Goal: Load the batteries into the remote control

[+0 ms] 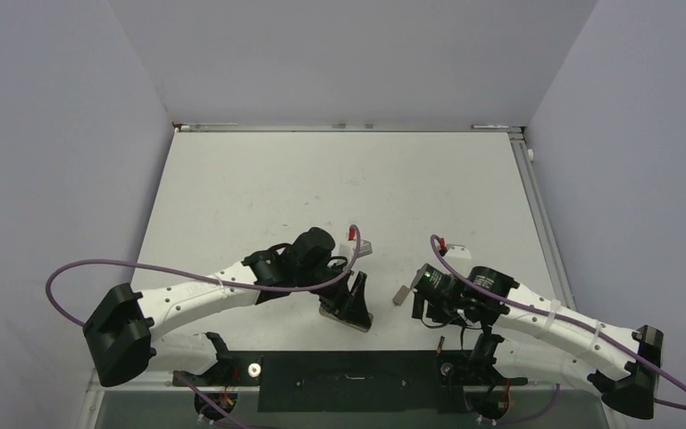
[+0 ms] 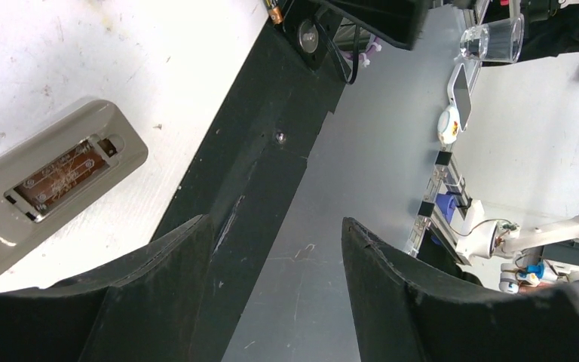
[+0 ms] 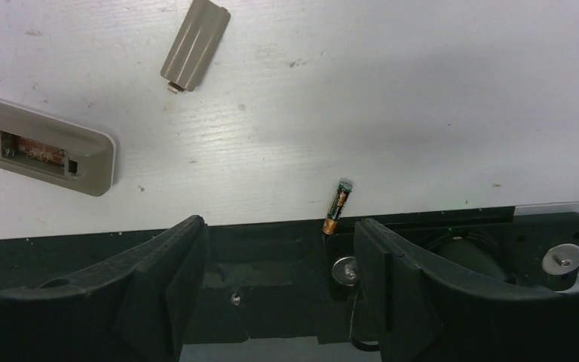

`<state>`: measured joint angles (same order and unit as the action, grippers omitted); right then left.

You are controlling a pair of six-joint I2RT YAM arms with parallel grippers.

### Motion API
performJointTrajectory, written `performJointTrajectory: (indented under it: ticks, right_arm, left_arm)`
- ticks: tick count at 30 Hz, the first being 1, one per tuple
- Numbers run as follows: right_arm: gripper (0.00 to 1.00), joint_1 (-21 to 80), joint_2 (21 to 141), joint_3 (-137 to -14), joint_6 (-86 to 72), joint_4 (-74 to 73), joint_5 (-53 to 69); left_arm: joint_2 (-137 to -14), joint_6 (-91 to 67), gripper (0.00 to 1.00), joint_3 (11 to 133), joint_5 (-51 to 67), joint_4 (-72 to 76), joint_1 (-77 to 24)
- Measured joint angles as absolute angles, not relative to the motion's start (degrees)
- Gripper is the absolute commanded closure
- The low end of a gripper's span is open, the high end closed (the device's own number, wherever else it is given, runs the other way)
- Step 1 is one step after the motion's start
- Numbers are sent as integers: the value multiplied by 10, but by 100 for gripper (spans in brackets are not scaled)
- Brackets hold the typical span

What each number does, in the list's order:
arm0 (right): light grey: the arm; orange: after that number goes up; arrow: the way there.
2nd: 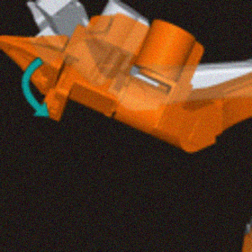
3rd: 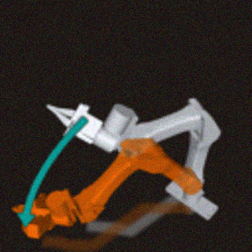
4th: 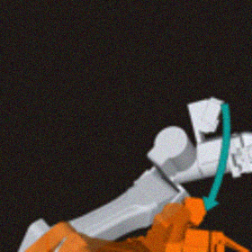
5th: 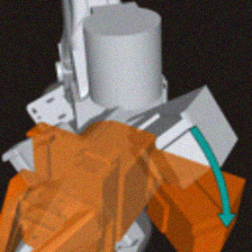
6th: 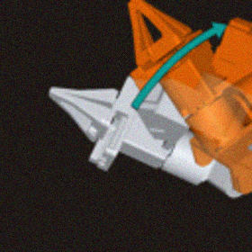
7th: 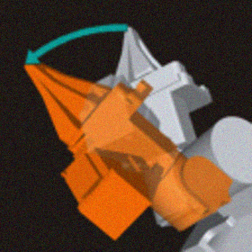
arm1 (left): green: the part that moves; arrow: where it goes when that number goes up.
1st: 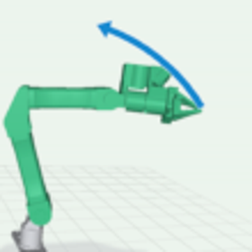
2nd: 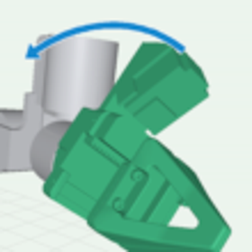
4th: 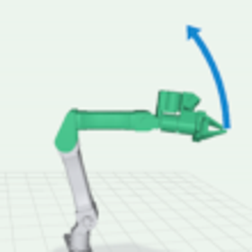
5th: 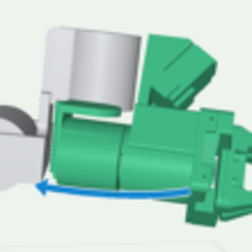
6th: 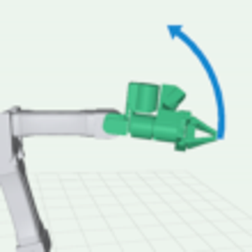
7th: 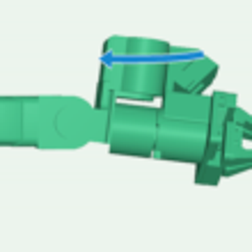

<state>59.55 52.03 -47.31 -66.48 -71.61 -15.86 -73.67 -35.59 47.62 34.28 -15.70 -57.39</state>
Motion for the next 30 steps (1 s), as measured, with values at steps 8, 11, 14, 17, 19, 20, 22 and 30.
performJointTrajectory:
  ticks: [8, 11, 14, 17, 19, 20, 22, 30]
  right_arm:
    - [31, 595, 544, -402, -696, -658, -124]
    - [32, 595, 555, -382, -710, -643, -119]
    - [32, 595, 562, -369, -725, -638, -115]
    - [32, 595, 568, -357, -741, -632, -114]
    - [32, 595, 569, -347, -750, -629, -113]
    - [32, 595, 570, -344, -754, -629, -112]
    - [33, 595, 572, -336, -762, -627, -111]
    - [38, 595, 580, -314, -788, -612, -102]
  left_arm:
    - [-694, -348, 39, 443, 351, -168, -553]
    - [-686, -342, 39, 438, 359, -170, -547]
    - [-681, -336, 39, 433, 366, -172, -543]
    - [-676, -331, 39, 425, 375, -174, -540]
    - [-675, -327, 38, 422, 380, -175, -538]
    - [-675, -327, 38, 421, 381, -176, -538]
    - [-674, -325, 38, 420, 384, -178, -537]
    - [-668, -323, 38, 418, 395, -178, -535]
